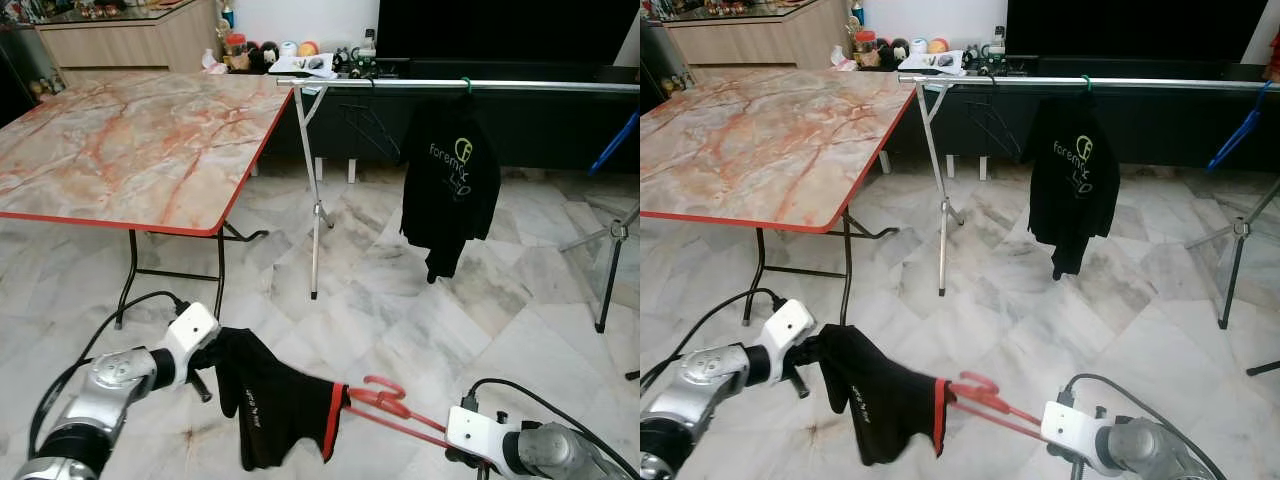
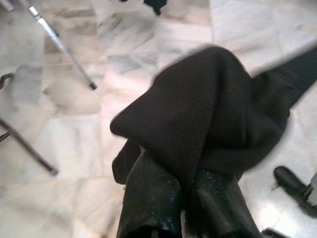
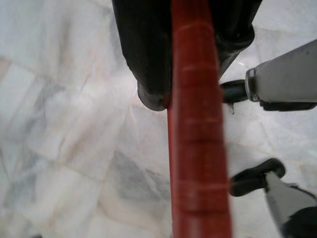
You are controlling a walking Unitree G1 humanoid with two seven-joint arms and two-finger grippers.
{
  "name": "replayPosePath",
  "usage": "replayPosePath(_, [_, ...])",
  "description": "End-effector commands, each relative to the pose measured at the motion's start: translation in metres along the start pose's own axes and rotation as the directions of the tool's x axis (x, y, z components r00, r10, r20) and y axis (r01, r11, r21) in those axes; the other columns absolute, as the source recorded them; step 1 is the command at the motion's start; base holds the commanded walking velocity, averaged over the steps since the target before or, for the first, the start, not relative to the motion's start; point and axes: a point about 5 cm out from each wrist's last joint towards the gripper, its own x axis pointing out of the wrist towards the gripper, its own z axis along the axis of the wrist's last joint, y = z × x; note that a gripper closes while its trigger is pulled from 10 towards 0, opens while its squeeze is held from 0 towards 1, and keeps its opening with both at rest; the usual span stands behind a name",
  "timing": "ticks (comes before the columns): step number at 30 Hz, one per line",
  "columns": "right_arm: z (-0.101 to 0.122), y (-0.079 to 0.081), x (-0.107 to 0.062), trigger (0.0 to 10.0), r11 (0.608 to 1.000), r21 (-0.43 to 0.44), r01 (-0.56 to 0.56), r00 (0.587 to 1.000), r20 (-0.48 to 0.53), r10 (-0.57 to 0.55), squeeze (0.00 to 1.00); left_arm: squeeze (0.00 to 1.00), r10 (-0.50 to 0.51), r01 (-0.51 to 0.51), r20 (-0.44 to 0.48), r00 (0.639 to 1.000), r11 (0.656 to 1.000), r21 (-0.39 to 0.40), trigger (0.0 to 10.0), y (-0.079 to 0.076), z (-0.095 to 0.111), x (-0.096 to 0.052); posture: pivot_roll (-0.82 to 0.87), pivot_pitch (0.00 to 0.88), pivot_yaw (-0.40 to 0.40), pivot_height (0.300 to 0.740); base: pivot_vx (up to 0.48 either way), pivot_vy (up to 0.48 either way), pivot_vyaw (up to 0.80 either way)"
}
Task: Hang hanger
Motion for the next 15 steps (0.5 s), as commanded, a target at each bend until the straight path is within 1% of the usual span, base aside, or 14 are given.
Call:
replayPosePath(1, [-0.003, 0.008, 0.005, 0.0, 0.996, 0.085, 0.018, 1.000, 0.011, -0.019, 0.00, 0.00, 0.109, -0.109, -0.002, 0.994, 0.993, 0.036, 0.0, 0.019, 0.002, -0.014, 0.09, 0.082, 0.064, 0.740, 0.000, 0.000, 0.00])
replayPosePath(2, [-0.003, 0.008, 0.005, 0.0, 0.996, 0.085, 0.018, 1.000, 0.011, -0.019, 0.00, 0.00, 0.109, -0.109, -0.002, 0.994, 0.993, 0.036, 0.0, 0.019, 0.002, -0.014, 0.09, 0.082, 0.064, 0.740, 0.000, 0.000, 0.00])
replayPosePath(3, [-0.005, 0.012, 0.007, 0.0, 0.993, 0.114, 0.016, 1.000, 0.007, -0.017, 0.00, 0.00, 0.215, -0.216, 0.029, 0.976, 0.976, 0.018, 0.0, 0.031, 0.007, -0.020, 0.09, 0.082, 0.064, 0.740, 0.000, 0.000, 0.00])
replayPosePath(4, [-0.007, 0.015, 0.009, 0.0, 0.992, 0.128, 0.014, 1.000, -0.001, -0.014, 0.00, 0.00, 0.299, -0.300, 0.053, 0.953, 0.954, -0.004, 0.0, 0.041, 0.010, -0.025, 0.09, 0.082, 0.064, 0.740, 0.000, 0.000, 0.00])
replayPosePath(6, [-0.010, 0.019, 0.010, 0.0, 0.992, 0.128, 0.015, 1.000, -0.027, -0.011, 0.00, 0.00, 0.354, -0.352, 0.069, 0.932, 0.935, -0.044, 0.0, 0.047, 0.012, -0.029, 0.09, 0.079, 0.065, 0.740, 0.000, 0.000, 0.00])
replayPosePath(7, [-0.014, 0.022, 0.011, 0.0, 0.992, 0.124, 0.015, 0.999, -0.051, -0.009, 0.00, 0.00, 0.379, -0.372, 0.095, 0.921, 0.925, -0.078, 0.0, 0.049, 0.014, -0.031, 0.09, 0.077, 0.065, 0.740, 0.000, 0.000, 0.00])
replayPosePath(8, [-0.014, 0.022, 0.011, 0.0, 0.992, 0.124, 0.015, 0.999, -0.051, -0.009, 0.00, 0.00, 0.379, -0.372, 0.095, 0.921, 0.925, -0.078, 0.0, 0.049, 0.014, -0.031, 0.09, 0.077, 0.065, 0.740, 0.000, 0.000, 0.00])
replayPosePath(9, [-0.016, 0.023, 0.011, 0.0, 0.990, 0.135, 0.028, 0.998, -0.065, -0.019, 0.00, 0.00, 0.404, -0.394, 0.118, 0.907, 0.914, -0.100, 0.0, 0.051, 0.017, -0.032, 0.09, 0.077, 0.064, 0.740, 0.000, 0.000, 0.00])
replayPosePath(12, [-0.015, 0.024, 0.014, 0.0, 0.970, 0.231, 0.077, 0.997, -0.050, -0.067, 0.00, 0.00, 0.474, -0.459, 0.149, 0.868, 0.879, -0.127, 0.0, 0.054, 0.020, -0.035, 0.09, 0.074, 0.064, 0.740, 0.000, 0.000, 0.00])
replayPosePath(13, [-0.013, 0.024, 0.015, 0.0, 0.960, 0.263, 0.090, 0.996, -0.036, -0.084, 0.00, 0.00, 0.508, -0.486, 0.157, 0.847, 0.859, -0.160, 0.0, 0.055, 0.020, -0.036, 0.09, 0.074, 0.064, 0.740, 0.000, 0.000, 0.00])
replayPosePath(15, [-0.012, 0.024, 0.018, 0.0, 0.932, 0.336, 0.139, 0.990, -0.027, -0.138, 0.00, 0.00, 0.562, -0.533, 0.150, 0.813, 0.823, -0.194, 0.0, 0.056, 0.016, -0.038, 0.08, 0.069, 0.063, 0.740, 0.000, 0.000, 0.00])
